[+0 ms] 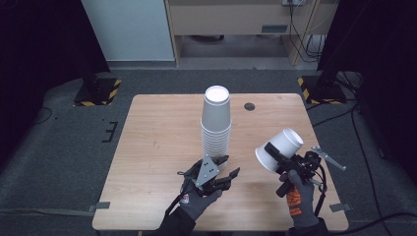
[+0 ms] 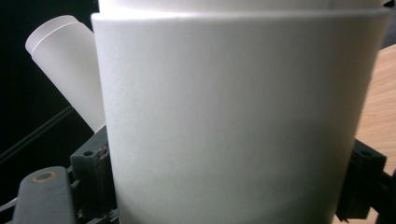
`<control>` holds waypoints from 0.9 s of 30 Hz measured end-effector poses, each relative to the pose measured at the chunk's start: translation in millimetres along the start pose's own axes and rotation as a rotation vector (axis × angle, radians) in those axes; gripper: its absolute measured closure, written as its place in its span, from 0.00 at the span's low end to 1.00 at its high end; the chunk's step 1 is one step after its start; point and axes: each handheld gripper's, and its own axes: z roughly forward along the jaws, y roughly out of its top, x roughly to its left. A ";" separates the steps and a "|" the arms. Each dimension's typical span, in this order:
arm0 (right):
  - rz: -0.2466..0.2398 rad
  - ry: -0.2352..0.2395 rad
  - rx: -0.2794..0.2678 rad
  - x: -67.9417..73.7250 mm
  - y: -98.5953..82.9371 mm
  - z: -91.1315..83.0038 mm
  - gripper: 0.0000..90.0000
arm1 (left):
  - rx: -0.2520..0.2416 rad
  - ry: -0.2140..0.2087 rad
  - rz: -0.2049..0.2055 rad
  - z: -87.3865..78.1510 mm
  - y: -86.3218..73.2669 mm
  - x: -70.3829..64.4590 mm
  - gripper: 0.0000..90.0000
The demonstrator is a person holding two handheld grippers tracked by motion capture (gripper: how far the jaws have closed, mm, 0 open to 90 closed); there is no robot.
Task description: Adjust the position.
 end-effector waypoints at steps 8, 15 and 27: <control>0.002 0.002 0.000 -1.2 0.3 -0.3 0.18 | -0.007 -0.017 0.004 13.2 3.7 -3.3 0.50; 0.009 0.003 0.003 -1.6 -0.5 0.5 0.18 | -0.020 -0.028 0.000 26.0 6.6 -4.9 0.51; 0.010 0.007 0.012 -1.3 -2.1 2.2 0.17 | -0.045 -0.044 -0.016 46.9 8.6 -5.9 0.51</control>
